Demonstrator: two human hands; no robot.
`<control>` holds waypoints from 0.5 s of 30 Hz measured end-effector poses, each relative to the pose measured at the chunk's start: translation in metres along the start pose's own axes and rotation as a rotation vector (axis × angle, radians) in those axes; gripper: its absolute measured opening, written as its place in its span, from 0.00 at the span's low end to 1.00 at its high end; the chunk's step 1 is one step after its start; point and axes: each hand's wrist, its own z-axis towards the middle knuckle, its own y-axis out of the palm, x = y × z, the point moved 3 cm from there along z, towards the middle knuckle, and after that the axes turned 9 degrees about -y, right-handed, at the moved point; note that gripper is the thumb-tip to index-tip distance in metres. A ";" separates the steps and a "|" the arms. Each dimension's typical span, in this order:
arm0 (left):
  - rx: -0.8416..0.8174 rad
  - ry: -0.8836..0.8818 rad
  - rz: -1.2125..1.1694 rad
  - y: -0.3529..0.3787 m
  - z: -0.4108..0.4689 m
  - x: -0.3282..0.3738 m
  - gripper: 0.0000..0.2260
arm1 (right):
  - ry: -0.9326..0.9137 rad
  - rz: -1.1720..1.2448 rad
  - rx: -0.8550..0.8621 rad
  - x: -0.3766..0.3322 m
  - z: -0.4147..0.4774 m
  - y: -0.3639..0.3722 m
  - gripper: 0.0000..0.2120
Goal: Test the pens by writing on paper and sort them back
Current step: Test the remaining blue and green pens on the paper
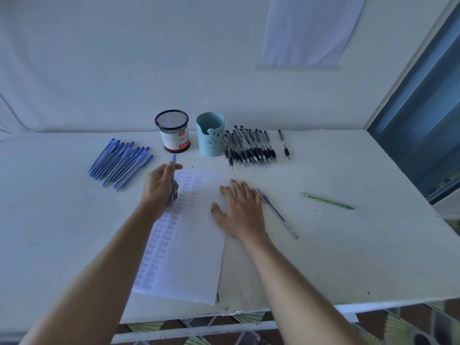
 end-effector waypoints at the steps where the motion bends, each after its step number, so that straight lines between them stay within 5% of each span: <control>1: -0.002 0.003 0.024 -0.003 0.000 0.001 0.16 | 0.001 -0.007 -0.004 0.000 0.000 0.000 0.27; 11: 0.015 0.033 0.113 -0.032 0.001 0.009 0.16 | 0.005 -0.031 -0.017 -0.001 0.001 0.001 0.28; 15: 0.168 0.106 0.543 -0.049 0.010 0.020 0.13 | 0.010 -0.034 -0.029 -0.001 0.000 0.001 0.30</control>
